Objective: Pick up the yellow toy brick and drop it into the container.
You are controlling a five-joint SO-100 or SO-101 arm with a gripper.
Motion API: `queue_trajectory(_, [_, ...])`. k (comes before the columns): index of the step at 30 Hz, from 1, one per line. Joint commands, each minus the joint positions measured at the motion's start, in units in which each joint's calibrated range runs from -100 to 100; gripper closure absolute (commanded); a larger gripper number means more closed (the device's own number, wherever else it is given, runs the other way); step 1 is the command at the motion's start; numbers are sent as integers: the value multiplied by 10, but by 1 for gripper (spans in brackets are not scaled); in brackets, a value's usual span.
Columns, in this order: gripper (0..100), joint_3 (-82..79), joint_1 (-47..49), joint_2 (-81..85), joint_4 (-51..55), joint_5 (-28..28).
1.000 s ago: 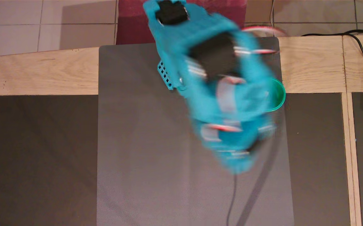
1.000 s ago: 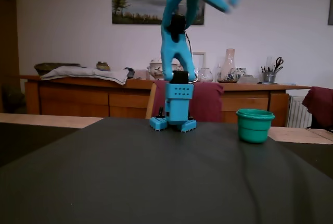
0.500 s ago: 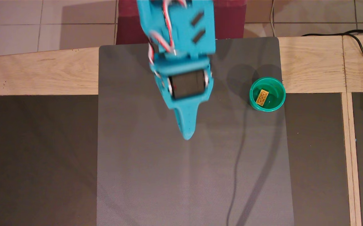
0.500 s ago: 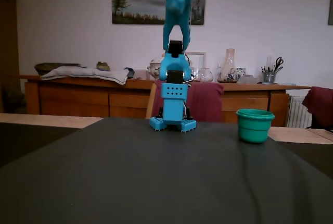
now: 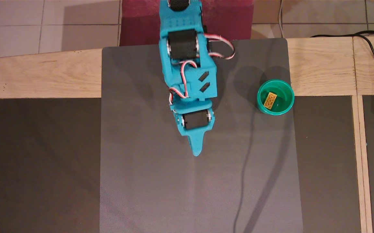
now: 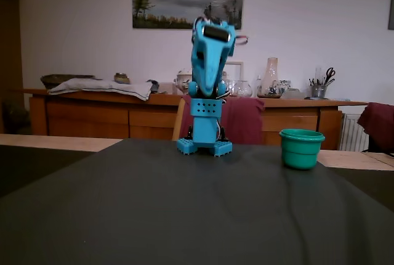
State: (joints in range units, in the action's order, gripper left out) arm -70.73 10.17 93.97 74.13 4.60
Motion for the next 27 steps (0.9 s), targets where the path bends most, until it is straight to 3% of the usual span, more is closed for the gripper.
queue_trajectory(1, [100, -15, 2, 42, -8, -3])
queue_trajectory(5, [100, -54, 7, 52, -11, -4])
queue_trajectory(19, [100, -278, 0, 51, -173, -28])
queue_trajectory(27, [100, -282, -2, 50, -180, -28])
